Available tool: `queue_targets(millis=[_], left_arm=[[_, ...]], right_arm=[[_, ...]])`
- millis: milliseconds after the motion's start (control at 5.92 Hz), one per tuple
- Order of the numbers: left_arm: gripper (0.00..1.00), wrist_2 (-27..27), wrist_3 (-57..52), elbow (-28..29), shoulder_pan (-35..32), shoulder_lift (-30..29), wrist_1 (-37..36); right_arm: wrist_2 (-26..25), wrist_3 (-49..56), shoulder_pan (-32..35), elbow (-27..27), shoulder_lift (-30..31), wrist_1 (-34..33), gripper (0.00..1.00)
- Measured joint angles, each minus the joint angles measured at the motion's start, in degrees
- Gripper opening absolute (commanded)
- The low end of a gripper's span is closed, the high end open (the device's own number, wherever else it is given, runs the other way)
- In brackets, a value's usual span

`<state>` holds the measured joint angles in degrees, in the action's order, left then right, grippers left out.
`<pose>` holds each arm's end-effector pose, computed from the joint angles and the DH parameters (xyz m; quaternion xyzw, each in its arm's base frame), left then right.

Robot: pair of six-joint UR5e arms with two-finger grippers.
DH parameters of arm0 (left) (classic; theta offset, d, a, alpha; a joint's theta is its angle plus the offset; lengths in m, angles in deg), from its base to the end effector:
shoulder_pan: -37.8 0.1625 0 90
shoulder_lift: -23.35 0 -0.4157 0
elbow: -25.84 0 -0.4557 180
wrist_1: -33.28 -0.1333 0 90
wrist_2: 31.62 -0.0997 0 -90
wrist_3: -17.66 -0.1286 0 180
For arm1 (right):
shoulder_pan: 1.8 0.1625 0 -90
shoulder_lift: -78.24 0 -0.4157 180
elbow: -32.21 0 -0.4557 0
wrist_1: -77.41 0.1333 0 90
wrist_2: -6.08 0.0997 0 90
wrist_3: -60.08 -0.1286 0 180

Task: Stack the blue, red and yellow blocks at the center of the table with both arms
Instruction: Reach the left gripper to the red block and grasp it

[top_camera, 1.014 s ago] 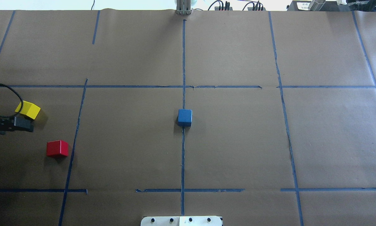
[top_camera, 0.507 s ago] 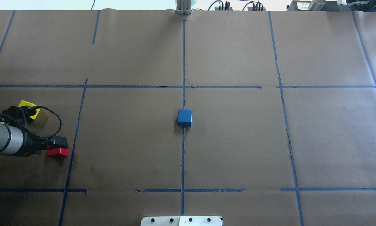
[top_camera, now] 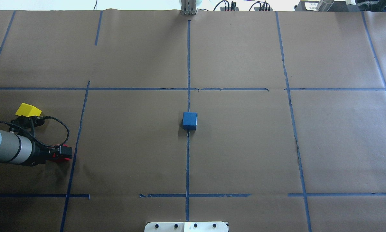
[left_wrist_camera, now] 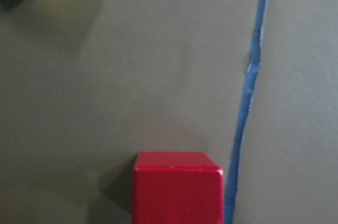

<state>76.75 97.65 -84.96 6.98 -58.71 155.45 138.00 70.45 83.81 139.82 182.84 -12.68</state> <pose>0.4193 -0.3582 0.4885 -0.0063 0.4057 -0.1046 0.9080 0.0124 -0.4570 0.6313 0.0424 -0.3559 -0.1289 0.9246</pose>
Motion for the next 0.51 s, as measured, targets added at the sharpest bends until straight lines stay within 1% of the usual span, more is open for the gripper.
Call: queue_targets(millis=[169,338,507], left_arm=[[0.26,0.1,-0.1,0.7,0.0,-0.3,0.0],[0.04,0.2,-0.2,1.2,0.1,-0.5,-0.1],[0.00,0.4,-0.3,1.2,0.1,-0.6,-0.2]], right_arm=[[0.0,0.0,0.0,0.0,0.0,0.0,1.00],[0.0,0.0,0.0,0.0,-0.1,0.0,1.00],[0.0,-0.1,0.0,0.0,-0.1,0.0,1.00]])
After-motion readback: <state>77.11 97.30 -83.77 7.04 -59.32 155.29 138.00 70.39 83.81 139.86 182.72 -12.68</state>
